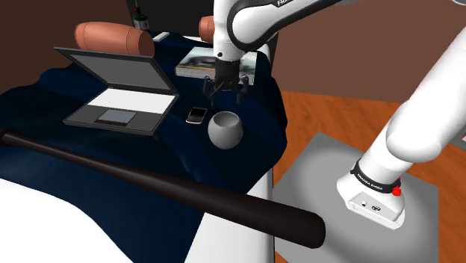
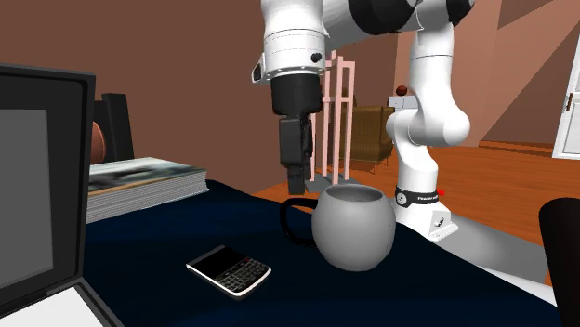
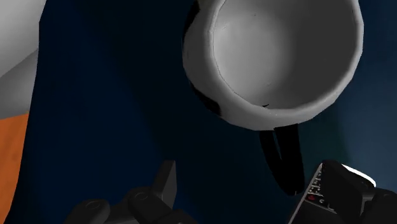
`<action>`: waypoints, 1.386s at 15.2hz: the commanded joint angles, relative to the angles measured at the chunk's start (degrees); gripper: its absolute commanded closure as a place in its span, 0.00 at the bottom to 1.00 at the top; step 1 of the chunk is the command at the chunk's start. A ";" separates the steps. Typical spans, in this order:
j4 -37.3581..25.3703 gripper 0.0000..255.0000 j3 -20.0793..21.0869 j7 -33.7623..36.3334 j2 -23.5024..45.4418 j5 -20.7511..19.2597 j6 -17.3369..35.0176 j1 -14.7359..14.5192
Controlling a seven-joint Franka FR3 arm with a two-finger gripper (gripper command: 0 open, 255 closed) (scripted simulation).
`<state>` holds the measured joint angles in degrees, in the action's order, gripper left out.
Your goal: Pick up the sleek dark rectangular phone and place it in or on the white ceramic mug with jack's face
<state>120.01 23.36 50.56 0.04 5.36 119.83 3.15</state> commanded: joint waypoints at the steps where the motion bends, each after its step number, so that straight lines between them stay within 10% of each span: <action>1: -3.48 0.00 0.34 5.05 4.55 -2.42 1.39 -0.35; 10: -22.78 0.00 -3.12 22.00 23.78 -11.76 2.30 -4.85; 21: -21.00 0.00 -3.74 22.72 26.69 -12.92 6.86 -5.45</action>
<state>98.98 19.64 73.29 26.69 -7.54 126.61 -2.30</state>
